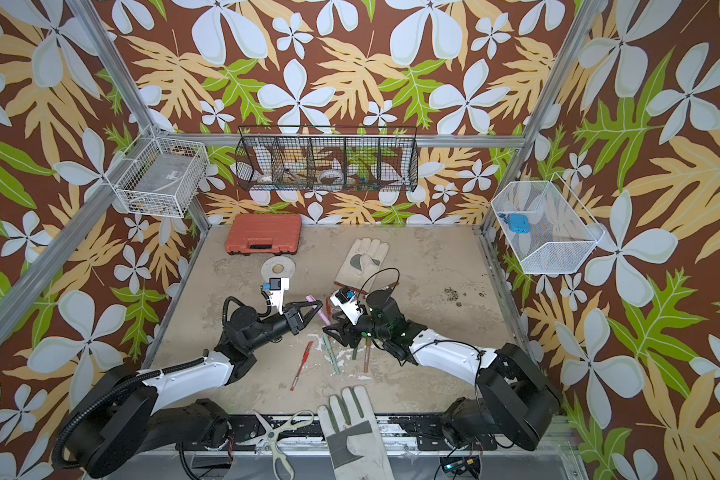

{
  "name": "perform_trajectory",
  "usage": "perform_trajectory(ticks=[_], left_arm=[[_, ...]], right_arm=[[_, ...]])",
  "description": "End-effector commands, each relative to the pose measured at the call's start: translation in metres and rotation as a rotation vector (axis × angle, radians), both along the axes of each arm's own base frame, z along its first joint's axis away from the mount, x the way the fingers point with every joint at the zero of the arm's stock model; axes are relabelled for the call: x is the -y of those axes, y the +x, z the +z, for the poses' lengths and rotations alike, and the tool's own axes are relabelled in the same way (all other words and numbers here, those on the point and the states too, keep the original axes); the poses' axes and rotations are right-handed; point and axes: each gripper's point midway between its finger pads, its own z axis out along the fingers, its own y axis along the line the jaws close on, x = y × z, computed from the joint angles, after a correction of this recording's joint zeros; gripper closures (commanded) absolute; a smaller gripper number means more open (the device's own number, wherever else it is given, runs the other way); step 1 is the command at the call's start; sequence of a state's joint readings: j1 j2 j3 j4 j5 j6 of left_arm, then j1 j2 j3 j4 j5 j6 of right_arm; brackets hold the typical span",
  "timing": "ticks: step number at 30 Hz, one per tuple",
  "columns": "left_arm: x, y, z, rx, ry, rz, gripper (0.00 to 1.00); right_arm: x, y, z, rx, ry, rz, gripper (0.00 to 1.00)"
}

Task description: Open the pen caps

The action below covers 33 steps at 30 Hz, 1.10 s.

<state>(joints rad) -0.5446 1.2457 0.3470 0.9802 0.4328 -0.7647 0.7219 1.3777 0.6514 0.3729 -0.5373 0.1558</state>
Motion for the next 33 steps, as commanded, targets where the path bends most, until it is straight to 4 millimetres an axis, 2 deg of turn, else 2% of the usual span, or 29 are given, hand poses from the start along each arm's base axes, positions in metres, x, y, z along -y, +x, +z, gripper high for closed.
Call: perform_trajectory(ticks=[1,5,8,20,26,33], left_arm=[[0.007,-0.005,0.009,0.05,-0.012,-0.054,1.0],[0.014,-0.01,0.01,0.06,-0.022,-0.104,1.0],[0.018,-0.015,0.013,0.068,-0.044,-0.138,1.0],[0.021,-0.019,0.015,0.08,-0.053,-0.159,1.0],[0.02,-0.019,0.015,0.079,-0.059,-0.155,1.0],[0.02,-0.016,0.01,0.058,-0.055,-0.14,1.0]], right_arm=[[-0.003,-0.005,0.014,0.035,0.051,0.034,0.45],[-0.003,-0.008,0.016,0.033,0.061,0.043,0.47],[-0.004,-0.007,0.015,0.031,0.059,0.043,0.58],[-0.009,-0.014,0.018,0.008,0.082,0.096,0.77],[-0.009,-0.014,0.015,0.002,0.073,0.099,1.0],[-0.008,-0.006,0.013,0.039,0.046,0.023,1.0]])
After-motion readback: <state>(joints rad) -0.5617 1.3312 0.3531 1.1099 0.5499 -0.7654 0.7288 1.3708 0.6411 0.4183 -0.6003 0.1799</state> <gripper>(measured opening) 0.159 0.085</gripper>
